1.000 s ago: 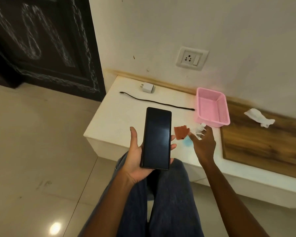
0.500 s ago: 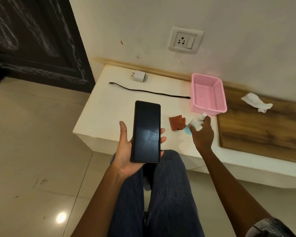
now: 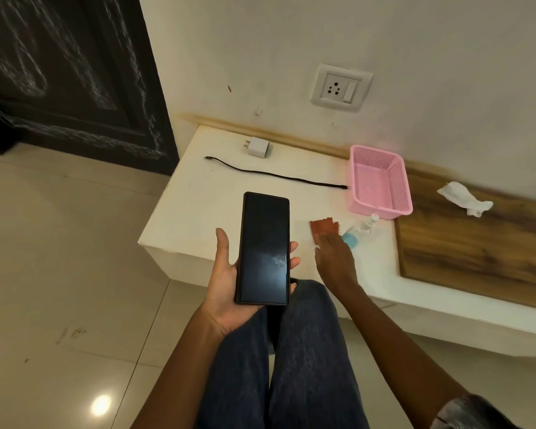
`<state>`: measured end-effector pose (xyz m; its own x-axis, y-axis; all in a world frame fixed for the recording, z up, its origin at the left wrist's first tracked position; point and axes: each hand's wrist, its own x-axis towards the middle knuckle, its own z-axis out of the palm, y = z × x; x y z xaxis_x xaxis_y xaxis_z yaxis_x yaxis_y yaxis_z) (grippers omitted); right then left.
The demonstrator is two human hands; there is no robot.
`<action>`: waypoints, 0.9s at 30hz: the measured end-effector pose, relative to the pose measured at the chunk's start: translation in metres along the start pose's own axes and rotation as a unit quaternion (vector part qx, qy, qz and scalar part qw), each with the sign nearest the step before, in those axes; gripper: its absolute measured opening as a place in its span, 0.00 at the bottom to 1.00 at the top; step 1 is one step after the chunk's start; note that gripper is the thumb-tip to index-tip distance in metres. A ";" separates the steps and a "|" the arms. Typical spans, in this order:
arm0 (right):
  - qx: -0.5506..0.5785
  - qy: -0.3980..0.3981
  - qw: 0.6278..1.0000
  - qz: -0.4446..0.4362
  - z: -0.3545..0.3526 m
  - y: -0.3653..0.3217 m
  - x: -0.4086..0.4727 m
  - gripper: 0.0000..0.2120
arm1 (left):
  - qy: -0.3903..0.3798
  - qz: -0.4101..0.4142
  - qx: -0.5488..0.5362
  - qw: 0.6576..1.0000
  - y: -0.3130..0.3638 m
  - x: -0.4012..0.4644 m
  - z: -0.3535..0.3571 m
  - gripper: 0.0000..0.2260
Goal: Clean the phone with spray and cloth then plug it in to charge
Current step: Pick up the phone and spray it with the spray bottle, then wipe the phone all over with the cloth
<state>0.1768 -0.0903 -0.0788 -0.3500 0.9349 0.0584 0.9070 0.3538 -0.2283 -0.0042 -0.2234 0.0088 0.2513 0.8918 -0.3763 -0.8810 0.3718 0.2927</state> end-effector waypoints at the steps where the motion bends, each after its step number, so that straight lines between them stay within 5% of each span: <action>1: -0.021 -0.024 0.999 0.014 0.004 0.000 0.009 0.21 | 0.005 0.002 -0.001 1.000 0.001 -0.001 -0.001 0.42; 6: -0.146 -0.084 0.984 0.049 0.021 0.001 0.037 0.28 | 0.023 0.011 0.000 1.000 0.006 -0.003 -0.009 0.41; 10: -0.221 -0.058 0.974 -0.007 0.027 0.007 0.044 0.25 | 0.032 0.006 0.001 0.999 0.009 -0.002 -0.015 0.42; 12: -0.153 -0.054 0.987 0.003 0.022 0.006 0.046 0.18 | 0.032 0.004 -0.005 0.999 0.009 -0.002 -0.016 0.41; 15: 0.113 0.001 0.986 0.121 0.000 -0.011 0.041 0.11 | 0.038 0.008 -0.002 0.999 0.009 -0.001 -0.015 0.41; 19: 0.405 0.036 0.874 0.266 -0.036 -0.045 0.020 0.06 | 0.036 0.018 0.000 0.999 0.011 -0.006 -0.008 0.40; 24: 0.720 0.002 0.618 0.315 -0.086 -0.072 -0.019 0.03 | 0.030 0.054 0.019 0.998 0.017 -0.022 0.005 0.39; 27: 0.761 -0.020 0.583 0.285 -0.108 -0.083 -0.042 0.15 | 0.021 0.077 0.038 0.996 0.018 -0.036 0.016 0.41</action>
<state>0.1421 -0.1558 0.0430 -0.1263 0.8771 -0.4634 -0.3689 -0.4752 -0.7988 -0.0231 -0.2449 0.0422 0.0973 0.9286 -0.3581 -0.8744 0.2516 0.4149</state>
